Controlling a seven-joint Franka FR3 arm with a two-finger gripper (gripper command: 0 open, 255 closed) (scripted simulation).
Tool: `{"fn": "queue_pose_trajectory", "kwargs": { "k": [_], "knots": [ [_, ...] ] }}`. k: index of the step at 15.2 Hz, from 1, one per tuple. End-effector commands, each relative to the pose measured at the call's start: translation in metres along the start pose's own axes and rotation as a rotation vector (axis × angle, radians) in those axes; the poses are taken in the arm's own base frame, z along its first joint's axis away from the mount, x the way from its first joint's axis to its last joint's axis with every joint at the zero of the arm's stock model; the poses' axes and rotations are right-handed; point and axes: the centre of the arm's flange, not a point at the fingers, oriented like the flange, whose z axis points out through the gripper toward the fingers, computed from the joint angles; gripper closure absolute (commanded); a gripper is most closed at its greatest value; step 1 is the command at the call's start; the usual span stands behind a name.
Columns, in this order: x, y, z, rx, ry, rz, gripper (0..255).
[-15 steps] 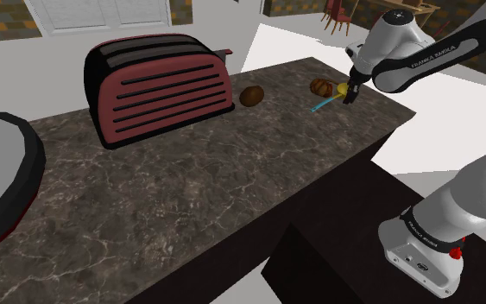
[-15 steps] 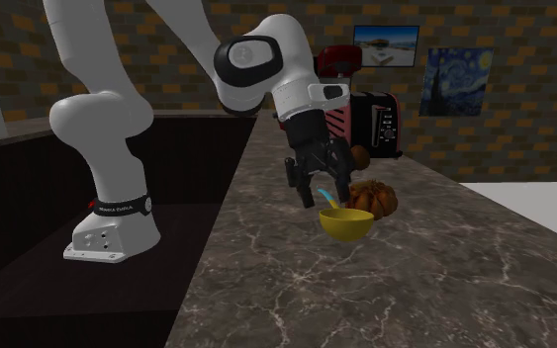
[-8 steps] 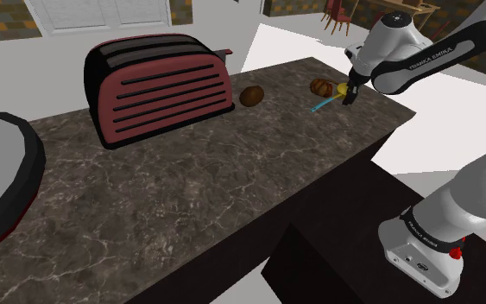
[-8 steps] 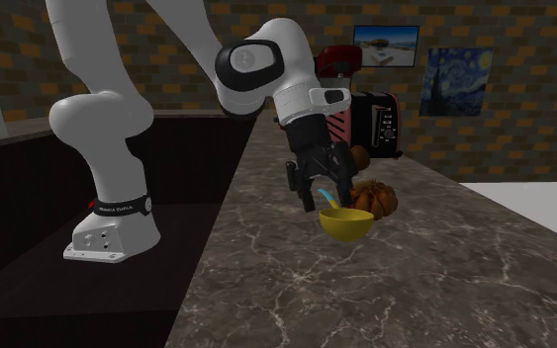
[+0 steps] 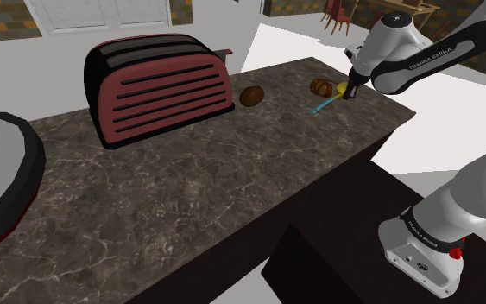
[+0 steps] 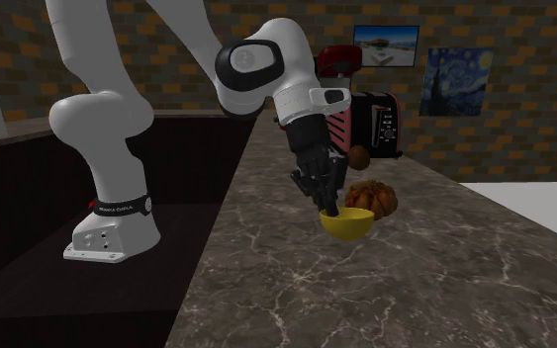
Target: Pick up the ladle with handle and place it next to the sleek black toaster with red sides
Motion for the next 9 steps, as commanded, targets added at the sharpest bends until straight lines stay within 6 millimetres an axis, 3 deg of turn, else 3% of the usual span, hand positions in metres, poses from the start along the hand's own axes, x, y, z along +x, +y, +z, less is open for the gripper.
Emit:
{"fn": "queue_pose_trajectory", "kwargs": {
  "k": [1, 4, 9],
  "knots": [
    [0.0, 0.0, 0.0, 0.0, 0.0, 0.0, 255],
    [0.0, 0.0, 0.0, 0.0, 0.0, 0.0, 255],
    [0.0, 0.011, -0.024, 0.0, 0.0, 0.0, 255]
  ]
}}
